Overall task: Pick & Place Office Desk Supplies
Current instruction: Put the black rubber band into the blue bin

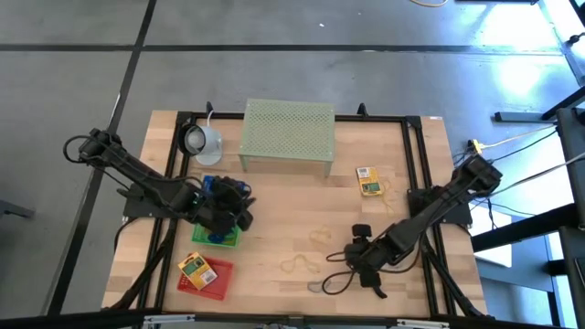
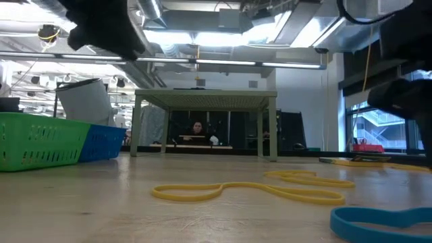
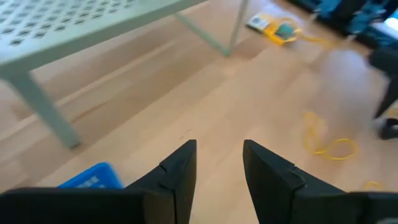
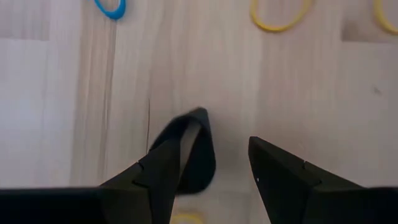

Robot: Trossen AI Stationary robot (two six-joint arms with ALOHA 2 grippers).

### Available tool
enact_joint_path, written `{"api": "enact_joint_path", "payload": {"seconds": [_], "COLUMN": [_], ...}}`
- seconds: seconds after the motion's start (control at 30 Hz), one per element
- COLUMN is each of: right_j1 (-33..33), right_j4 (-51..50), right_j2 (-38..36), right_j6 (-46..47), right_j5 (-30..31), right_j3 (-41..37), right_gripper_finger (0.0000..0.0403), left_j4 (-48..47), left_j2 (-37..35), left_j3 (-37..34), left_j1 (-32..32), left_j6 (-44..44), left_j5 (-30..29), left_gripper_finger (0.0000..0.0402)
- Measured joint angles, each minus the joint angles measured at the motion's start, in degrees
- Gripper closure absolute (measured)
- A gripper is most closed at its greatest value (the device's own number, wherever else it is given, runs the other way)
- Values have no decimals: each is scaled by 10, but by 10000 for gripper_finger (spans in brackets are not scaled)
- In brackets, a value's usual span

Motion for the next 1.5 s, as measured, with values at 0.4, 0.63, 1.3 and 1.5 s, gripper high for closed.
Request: {"api": "enact_joint_path", "payload": {"seconds": [0.4, 0.63, 1.3, 1.5], "right_j1": [-1, -1, -35, -76], "right_j4": [44, 51, -1, 82], "right_j2": [35, 40, -90, -180], "right_j6": [-21, -22, -106, -146], "right_j5": [0, -2, 175, 283], "right_j3": [0, 1, 0, 0], "right_gripper_finger": [235, 307, 396, 387], "left_j4": [103, 107, 209, 320], "left_j2": [0, 0, 46, 95], "left_j3": [0, 0, 0, 0], "left_j1": [-4, -4, -4, -4], "left_j6": [86, 86, 224, 342], "left_j5": [-8, -8, -53, -21], "left_gripper_finger": [276, 276, 275, 257]}}
